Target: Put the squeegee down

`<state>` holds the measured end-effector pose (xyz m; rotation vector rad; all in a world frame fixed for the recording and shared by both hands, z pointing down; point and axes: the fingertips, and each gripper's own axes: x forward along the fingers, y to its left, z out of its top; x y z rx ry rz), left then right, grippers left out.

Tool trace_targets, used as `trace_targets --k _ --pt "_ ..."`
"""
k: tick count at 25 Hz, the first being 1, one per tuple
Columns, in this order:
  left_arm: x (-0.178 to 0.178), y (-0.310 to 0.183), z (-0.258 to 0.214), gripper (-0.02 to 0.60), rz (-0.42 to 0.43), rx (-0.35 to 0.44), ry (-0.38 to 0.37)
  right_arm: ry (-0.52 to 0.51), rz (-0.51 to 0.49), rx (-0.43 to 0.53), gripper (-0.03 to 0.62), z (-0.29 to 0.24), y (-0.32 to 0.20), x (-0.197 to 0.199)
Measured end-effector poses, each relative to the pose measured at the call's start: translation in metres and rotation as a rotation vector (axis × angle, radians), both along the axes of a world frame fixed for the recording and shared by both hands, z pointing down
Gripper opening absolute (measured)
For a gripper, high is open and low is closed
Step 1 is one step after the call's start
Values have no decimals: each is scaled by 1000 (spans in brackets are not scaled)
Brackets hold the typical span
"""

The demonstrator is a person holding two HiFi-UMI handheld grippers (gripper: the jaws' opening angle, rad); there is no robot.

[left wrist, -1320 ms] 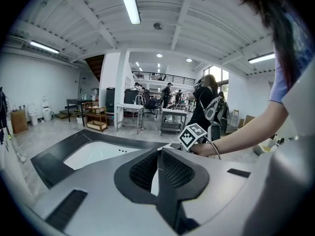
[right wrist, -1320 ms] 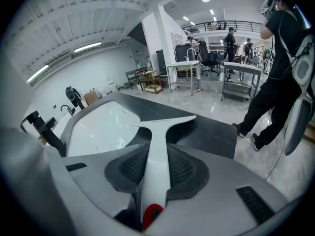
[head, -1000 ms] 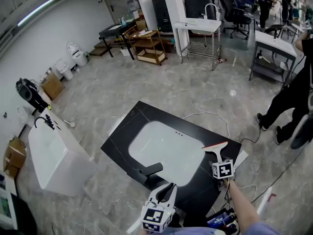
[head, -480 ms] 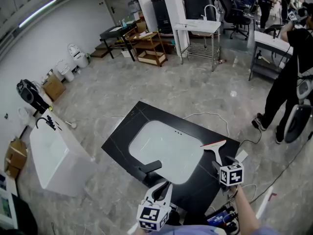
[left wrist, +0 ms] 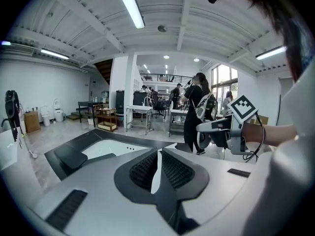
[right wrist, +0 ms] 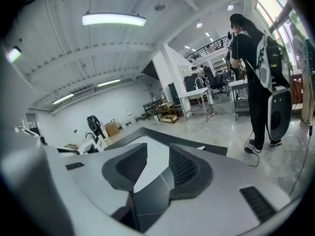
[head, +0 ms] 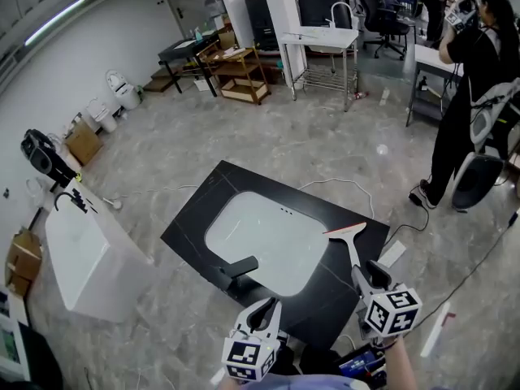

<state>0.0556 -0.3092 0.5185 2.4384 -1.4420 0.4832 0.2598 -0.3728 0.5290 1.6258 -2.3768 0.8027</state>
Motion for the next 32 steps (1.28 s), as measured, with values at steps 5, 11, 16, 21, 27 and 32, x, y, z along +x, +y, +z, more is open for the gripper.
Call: trace_targets --k 5,11,16,21,27,32 --pt "5 17 7 40 29 -14 0 -94 -49 35 123 -30 34 -24" --pt "-3 29 -3 40 46 11 10 -133 -77 22 109 -41 76 -57" --pt "-27 50 -15 40 62 44 13 -130 -107 14 104 -36 99 -96" --pt "-69 88 -25 40 61 76 42 -131 -85 27 92 -41 126 -147" --pt "-136 143 -34 40 86 117 74 -122 -72 32 91 -42 190 -224" --pt "-175 189 -25 40 128 98 88 -119 -2 18 74 -37 249 -256"
